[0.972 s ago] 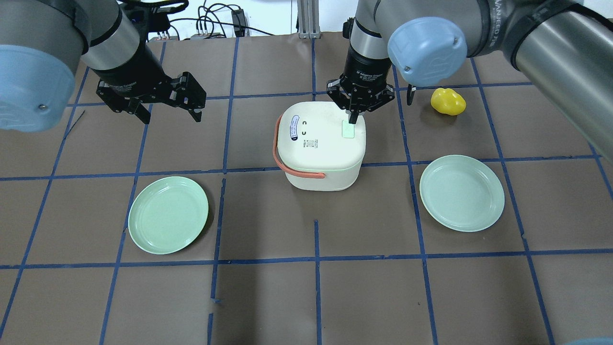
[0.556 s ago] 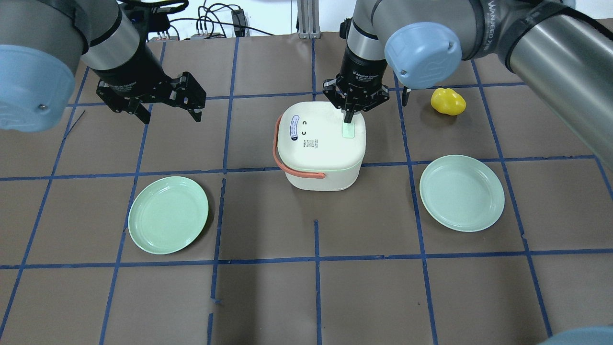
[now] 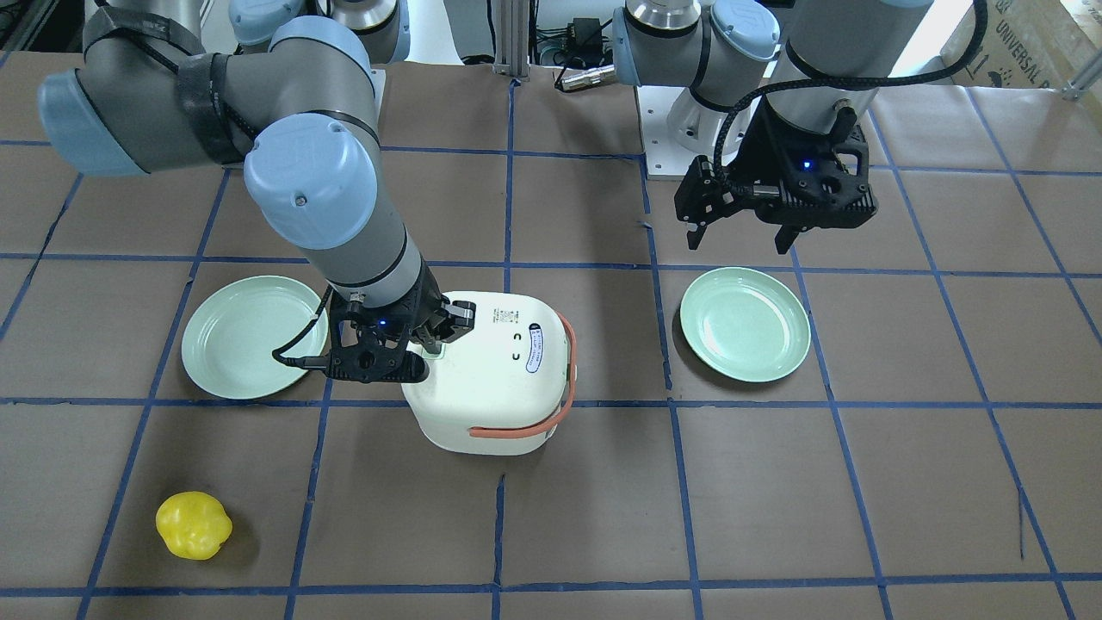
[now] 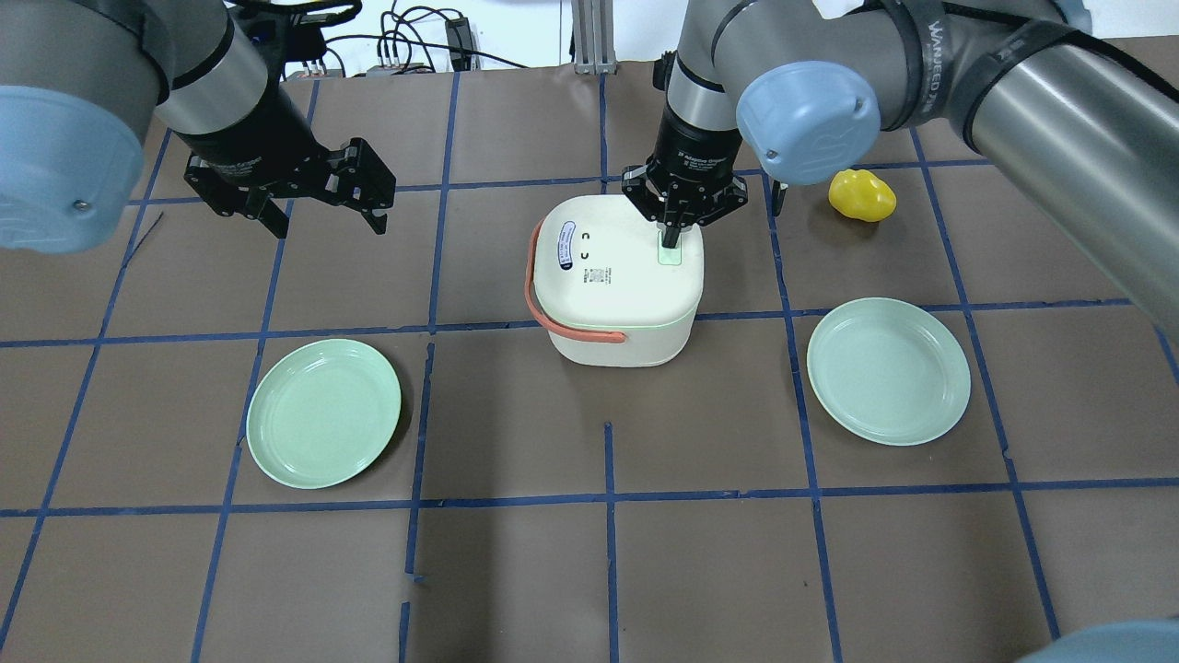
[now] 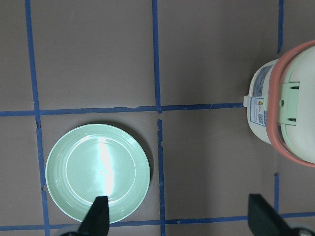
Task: Press rice cooker button
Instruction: 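Press down on the green lid button with the closed right gripper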
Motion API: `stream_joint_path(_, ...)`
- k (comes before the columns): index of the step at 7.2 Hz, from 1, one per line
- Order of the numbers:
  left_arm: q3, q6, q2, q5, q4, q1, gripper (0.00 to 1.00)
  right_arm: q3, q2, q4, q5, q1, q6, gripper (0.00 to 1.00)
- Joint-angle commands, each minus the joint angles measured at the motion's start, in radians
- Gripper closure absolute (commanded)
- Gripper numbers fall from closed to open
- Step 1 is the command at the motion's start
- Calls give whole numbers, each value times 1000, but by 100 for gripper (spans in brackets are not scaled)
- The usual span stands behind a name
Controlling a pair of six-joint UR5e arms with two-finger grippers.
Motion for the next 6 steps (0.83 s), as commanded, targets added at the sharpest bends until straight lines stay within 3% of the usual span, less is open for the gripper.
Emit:
stream_joint_path(1, 0, 0, 0, -1, 0, -1, 0, 4, 1, -11, 0, 0, -1, 92)
stream_joint_path(4, 0, 0, 0, 1, 0, -1, 0, -20, -6, -3, -15, 0, 4, 91)
stream_joint_path(5, 0, 0, 0, -1, 0, -1, 0, -46, -37, 64, -17, 0, 7, 81)
stream_joint_path(6, 0, 0, 0, 1, 0, -1, 0, -135, -92, 204, -34, 0, 10, 68)
